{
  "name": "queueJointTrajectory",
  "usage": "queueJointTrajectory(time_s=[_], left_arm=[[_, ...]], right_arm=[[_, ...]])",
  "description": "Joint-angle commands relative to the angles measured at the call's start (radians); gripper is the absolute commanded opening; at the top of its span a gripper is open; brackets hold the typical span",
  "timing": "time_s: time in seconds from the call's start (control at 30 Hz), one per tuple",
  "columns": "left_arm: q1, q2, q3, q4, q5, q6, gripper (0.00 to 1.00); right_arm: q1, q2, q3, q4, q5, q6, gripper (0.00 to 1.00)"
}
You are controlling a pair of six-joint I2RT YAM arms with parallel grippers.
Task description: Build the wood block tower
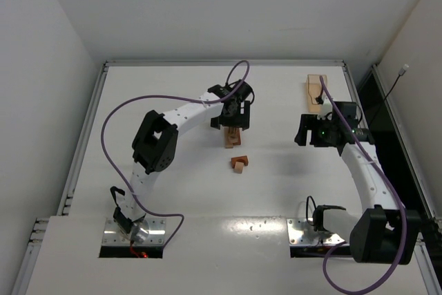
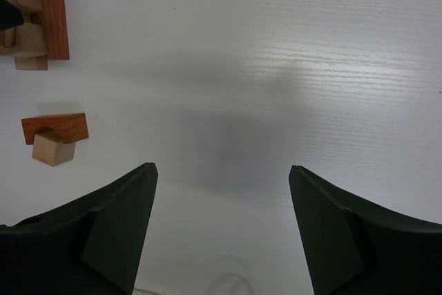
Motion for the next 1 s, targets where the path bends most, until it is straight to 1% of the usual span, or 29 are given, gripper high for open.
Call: queueJointTrajectory(time_s=[0.0, 0.07, 0.1, 0.2, 0.23, 0.27, 0.33, 0.37, 0.43, 0.47, 0.5, 0.6, 0.63, 0.67, 0.7, 0.77, 0.8, 0.97], left_arm=[[0.011, -0.039, 0.026, 0.037, 0.009, 0.028, 0.87], [0.011, -0.073, 0.036, 0.037, 0.009, 0.053, 0.87], [0.011, -0.088, 0.046, 0.052, 0.024, 0.077, 0.87], [0.02, -0.174, 0.046, 0.101, 0.056, 0.103, 0.88], [0.034, -0.196, 0.037, 0.102, 0.067, 0.117, 0.9], [0.034, -0.243, 0.037, 0.115, 0.067, 0.117, 0.91], [0.07, -0.286, 0.006, 0.115, 0.052, 0.128, 0.91], [0.085, -0.306, -0.021, 0.115, 0.041, 0.14, 0.93], [0.135, -0.364, -0.066, 0.126, 0.03, 0.155, 0.94], [0.174, -0.381, -0.11, 0.126, 0.03, 0.175, 0.95], [0.192, -0.404, -0.13, 0.126, 0.009, 0.206, 0.95], [0.27, -0.426, -0.215, 0.126, 0.009, 0.27, 0.98], [0.292, -0.441, -0.233, 0.126, 0.024, 0.283, 0.98], [0.312, -0.453, -0.25, 0.126, 0.039, 0.293, 0.98], [0.347, -0.453, -0.281, 0.126, 0.053, 0.294, 0.98], [0.373, -0.487, -0.322, 0.14, 0.062, 0.304, 0.98], [0.384, -0.496, -0.357, 0.149, 0.062, 0.313, 0.98], [0.426, -0.536, -0.422, 0.168, 0.075, 0.313, 0.98]], right_arm=[[0.008, -0.005, 0.009, 0.037, -0.029, 0.007, 0.72], [0.031, -0.016, 0.009, 0.037, -0.029, -0.006, 0.68], [0.04, -0.016, 0.009, 0.037, -0.029, -0.006, 0.68], [0.095, 0.012, 0.027, 0.037, 0.039, -0.006, 0.65], [0.117, 0.024, 0.038, 0.046, 0.081, -0.006, 0.63], [0.164, 0.039, 0.047, 0.056, 0.101, -0.006, 0.63], [0.219, 0.104, 0.087, 0.067, 0.145, 0.004, 0.62], [0.271, 0.131, 0.104, 0.078, 0.159, 0.022, 0.62], [0.32, 0.232, 0.165, 0.089, 0.159, 0.077, 0.62], [0.333, 0.271, 0.215, 0.089, 0.17, 0.099, 0.62], [0.345, 0.35, 0.245, 0.098, 0.17, 0.118, 0.62], [0.388, 0.473, 0.38, 0.086, 0.201, 0.175, 0.62], [0.388, 0.513, 0.415, 0.086, 0.213, 0.198, 0.61], [0.413, 0.586, 0.479, 0.072, 0.213, 0.208, 0.58], [0.422, 0.622, 0.51, 0.06, 0.225, 0.208, 0.56], [0.44, 0.679, 0.576, 0.05, 0.236, 0.229, 0.53], [0.459, 0.72, 0.591, 0.05, 0.236, 0.238, 0.53], [0.497, 0.791, 0.622, 0.041, 0.236, 0.266, 0.53]])
